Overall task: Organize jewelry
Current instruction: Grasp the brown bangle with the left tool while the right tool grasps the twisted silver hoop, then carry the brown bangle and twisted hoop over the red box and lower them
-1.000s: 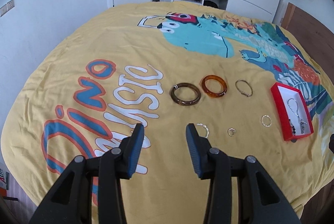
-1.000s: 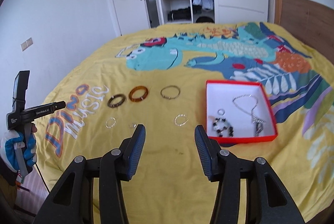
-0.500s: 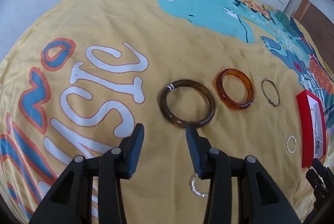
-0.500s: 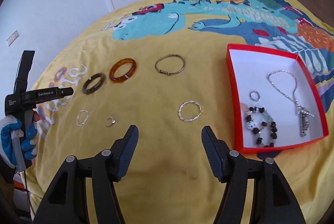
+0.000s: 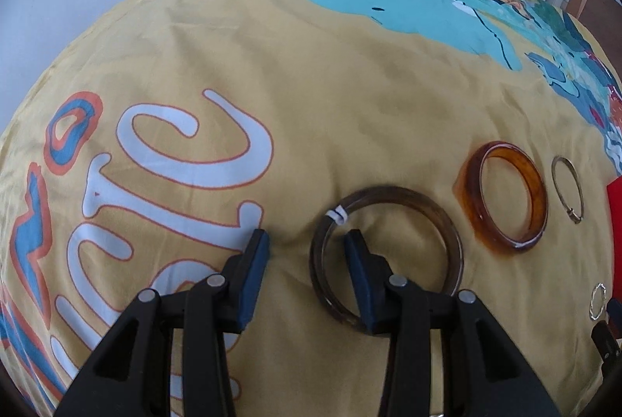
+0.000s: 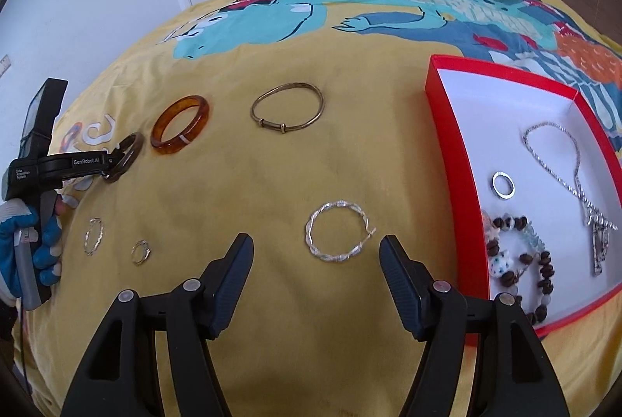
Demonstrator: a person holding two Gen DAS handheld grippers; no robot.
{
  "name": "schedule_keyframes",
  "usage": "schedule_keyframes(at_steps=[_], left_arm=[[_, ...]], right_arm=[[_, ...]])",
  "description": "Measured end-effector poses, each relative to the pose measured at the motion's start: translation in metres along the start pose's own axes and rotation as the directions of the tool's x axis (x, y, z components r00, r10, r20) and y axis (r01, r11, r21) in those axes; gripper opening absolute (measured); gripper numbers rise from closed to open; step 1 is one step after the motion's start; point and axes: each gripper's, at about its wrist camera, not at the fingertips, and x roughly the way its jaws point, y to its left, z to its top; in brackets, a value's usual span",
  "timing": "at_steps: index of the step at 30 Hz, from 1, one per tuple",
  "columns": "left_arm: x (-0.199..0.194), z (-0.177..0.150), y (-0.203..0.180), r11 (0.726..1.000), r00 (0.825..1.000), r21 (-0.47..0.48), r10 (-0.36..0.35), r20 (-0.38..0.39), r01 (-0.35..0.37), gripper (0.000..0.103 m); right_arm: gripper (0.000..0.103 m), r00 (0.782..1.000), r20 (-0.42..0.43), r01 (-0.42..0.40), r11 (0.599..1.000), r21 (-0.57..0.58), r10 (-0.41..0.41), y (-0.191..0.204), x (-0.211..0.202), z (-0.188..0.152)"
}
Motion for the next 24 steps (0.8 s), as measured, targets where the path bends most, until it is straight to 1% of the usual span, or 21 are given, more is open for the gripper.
schedule_keyframes(at_steps=[4,7,8,9,11,13,14,19,24], left_arm=[[0.001,-0.001,-0.001,1.0,0.999,0.022,0.017,0.03,-0.017,0.033],[0.002,-0.001,-0.006,0.999,0.999,0.043,0.027,0.044,-0.029,0.021],[0.0,-0.001,-0.007,0.998,0.998,0.047,0.03,0.046,-0.032,0.014],[-0.001,-0.001,-0.007,0.998,0.998,0.049,0.033,0.048,-0.036,0.011],[-0.004,-0.003,-0.006,0.998,0.998,0.053,0.036,0.051,-0.039,0.011],[-0.007,-0.003,-0.006,0.998,0.998,0.053,0.034,0.051,-0.037,0.011],[-0.009,-0.003,-0.005,0.998,0.998,0.049,0.03,0.052,-0.032,0.01],[-0.026,-0.005,0.001,0.999,0.998,0.036,0.027,0.061,-0.029,0.009],[-0.053,-0.006,0.004,0.999,0.996,0.035,0.025,0.085,-0.028,0.009]], right_arm=[[0.066,0.999,-0.028,0.038,0.999,-0.002,-0.038,0.003,0.012,0.001],[0.066,0.997,-0.041,0.072,0.997,-0.002,-0.072,0.004,0.017,0.0],[0.066,0.996,-0.054,0.078,0.997,0.002,-0.077,0.005,0.02,-0.001],[0.067,0.995,-0.057,0.083,0.997,0.004,-0.083,0.004,0.021,-0.001],[0.065,0.995,-0.057,0.08,0.997,0.023,-0.079,0.003,0.022,-0.001],[0.054,0.996,-0.052,0.068,0.997,0.041,-0.066,0.001,0.022,-0.001],[0.04,0.998,-0.052,0.046,0.998,0.045,-0.044,0.001,0.021,-0.002],[0.04,0.999,-0.052,0.0,1.0,0.025,0.002,0.007,0.013,-0.007],[0.04,0.999,-0.024,-0.038,0.999,0.016,0.039,0.013,-0.009,-0.008]])
